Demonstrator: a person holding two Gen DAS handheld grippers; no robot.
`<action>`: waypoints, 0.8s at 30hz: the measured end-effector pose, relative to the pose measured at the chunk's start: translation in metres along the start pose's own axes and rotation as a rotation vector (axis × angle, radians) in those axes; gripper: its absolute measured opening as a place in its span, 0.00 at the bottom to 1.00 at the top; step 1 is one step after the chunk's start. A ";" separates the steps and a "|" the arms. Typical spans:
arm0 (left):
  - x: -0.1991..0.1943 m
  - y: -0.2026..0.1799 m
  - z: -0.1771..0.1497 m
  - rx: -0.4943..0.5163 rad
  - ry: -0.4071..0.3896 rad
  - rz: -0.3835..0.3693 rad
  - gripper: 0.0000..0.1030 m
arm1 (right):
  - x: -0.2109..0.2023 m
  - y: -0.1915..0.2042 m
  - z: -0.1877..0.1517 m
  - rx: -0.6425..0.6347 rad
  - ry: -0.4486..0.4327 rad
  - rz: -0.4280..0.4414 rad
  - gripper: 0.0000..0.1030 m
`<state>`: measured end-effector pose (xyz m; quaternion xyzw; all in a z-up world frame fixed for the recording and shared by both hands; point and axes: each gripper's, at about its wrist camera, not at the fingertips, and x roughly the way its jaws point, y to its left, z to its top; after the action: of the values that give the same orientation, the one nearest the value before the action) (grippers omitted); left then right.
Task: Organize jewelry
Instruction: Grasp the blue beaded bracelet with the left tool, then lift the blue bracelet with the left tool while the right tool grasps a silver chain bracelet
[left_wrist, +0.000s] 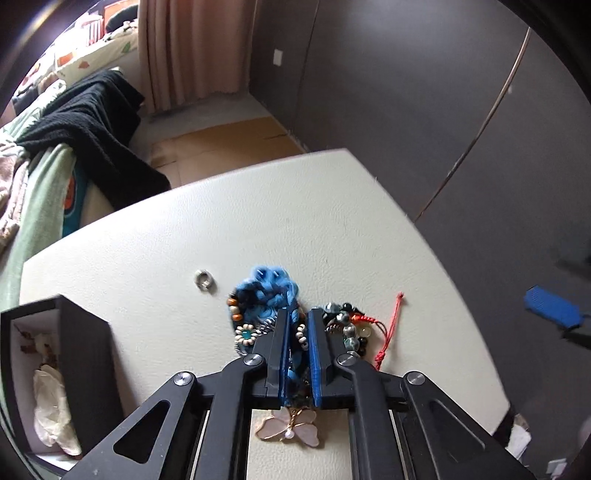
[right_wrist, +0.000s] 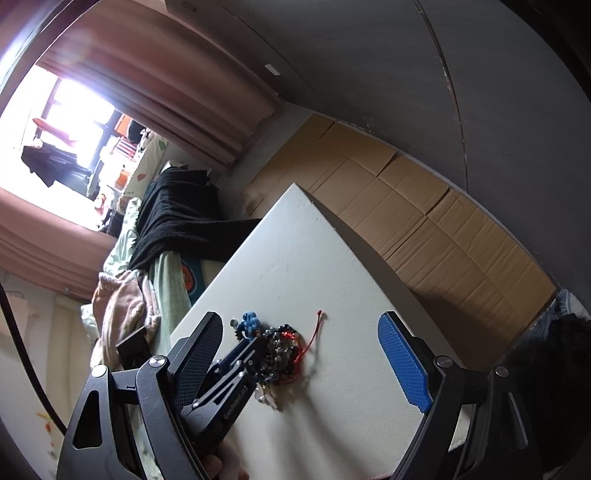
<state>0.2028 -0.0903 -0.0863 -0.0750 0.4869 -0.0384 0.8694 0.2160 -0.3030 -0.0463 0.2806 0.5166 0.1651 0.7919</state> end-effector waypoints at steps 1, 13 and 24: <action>-0.005 0.003 0.001 -0.008 -0.013 -0.010 0.09 | 0.003 0.003 -0.001 -0.007 0.006 -0.001 0.84; -0.043 0.052 0.002 -0.170 -0.074 -0.138 0.09 | 0.037 0.038 -0.024 -0.088 0.093 0.042 0.84; -0.077 0.086 -0.001 -0.247 -0.143 -0.158 0.08 | 0.092 0.078 -0.046 -0.274 0.221 -0.029 0.55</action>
<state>0.1610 0.0056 -0.0366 -0.2220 0.4174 -0.0410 0.8802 0.2141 -0.1785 -0.0795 0.1429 0.5773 0.2524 0.7633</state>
